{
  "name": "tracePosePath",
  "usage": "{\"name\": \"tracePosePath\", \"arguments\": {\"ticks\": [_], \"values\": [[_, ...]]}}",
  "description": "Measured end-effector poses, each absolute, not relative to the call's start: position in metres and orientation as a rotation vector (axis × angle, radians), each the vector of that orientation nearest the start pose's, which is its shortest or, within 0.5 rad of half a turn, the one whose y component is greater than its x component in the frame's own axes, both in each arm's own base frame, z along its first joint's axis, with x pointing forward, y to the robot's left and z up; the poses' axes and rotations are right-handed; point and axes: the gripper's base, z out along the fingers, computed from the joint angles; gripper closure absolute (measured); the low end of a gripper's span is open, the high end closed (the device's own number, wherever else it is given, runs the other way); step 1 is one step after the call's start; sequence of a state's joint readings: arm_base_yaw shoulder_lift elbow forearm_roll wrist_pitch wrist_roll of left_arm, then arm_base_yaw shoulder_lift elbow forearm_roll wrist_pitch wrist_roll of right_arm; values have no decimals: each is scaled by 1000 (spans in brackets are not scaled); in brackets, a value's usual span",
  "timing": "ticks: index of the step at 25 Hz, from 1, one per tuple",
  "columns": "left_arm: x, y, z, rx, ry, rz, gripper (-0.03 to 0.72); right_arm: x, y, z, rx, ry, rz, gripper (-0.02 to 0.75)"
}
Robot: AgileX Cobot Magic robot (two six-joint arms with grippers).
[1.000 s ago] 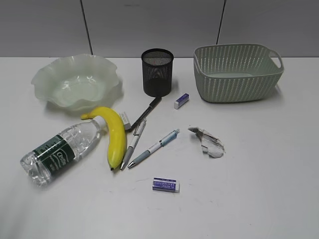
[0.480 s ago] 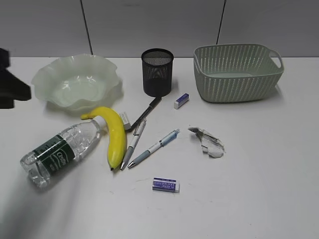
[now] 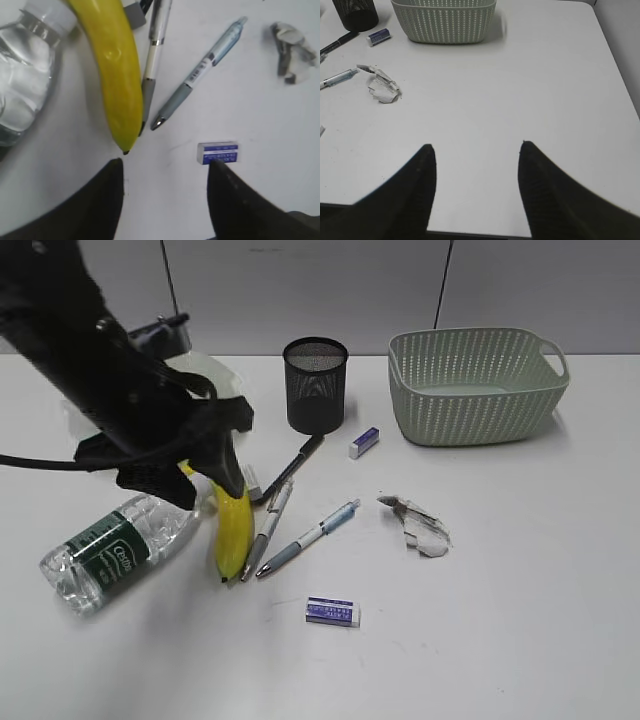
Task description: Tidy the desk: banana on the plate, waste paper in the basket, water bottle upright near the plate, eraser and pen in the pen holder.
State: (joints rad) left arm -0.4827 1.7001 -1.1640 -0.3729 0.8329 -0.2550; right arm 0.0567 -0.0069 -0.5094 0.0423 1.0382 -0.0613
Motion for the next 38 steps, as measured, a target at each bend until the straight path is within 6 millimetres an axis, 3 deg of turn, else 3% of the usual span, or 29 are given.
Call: {"name": "tracePosePath", "arguments": {"ticks": [3, 9, 13, 20, 23, 26, 32, 35, 38], "values": [[302, -193, 211, 38, 2983, -461, 233, -6, 3, 282, -120, 2001, 47, 314], [331, -210, 188, 60, 3046, -351, 206, -6, 3, 282, -120, 2001, 47, 314], [341, -212, 173, 57, 3127, -230, 205, -6, 3, 282, -120, 2001, 47, 314], [347, -215, 142, 45, 3185, -180, 207, -6, 3, 282, -120, 2001, 47, 314], [350, -217, 132, 39, 3180, -183, 264, -6, 3, 282, -120, 2001, 47, 314], [350, -217, 131, 38, 3181, -183, 383, -6, 3, 282, -120, 2001, 47, 314], [350, -219, 135, 47, 3181, -185, 379, -6, 3, 282, -120, 2001, 47, 314], [347, -220, 151, 57, 3168, -204, 379, -6, 3, 282, -120, 2001, 47, 314], [343, -220, 179, 58, 3110, -274, 379, -6, 3, 282, -120, 2001, 47, 314]]}}
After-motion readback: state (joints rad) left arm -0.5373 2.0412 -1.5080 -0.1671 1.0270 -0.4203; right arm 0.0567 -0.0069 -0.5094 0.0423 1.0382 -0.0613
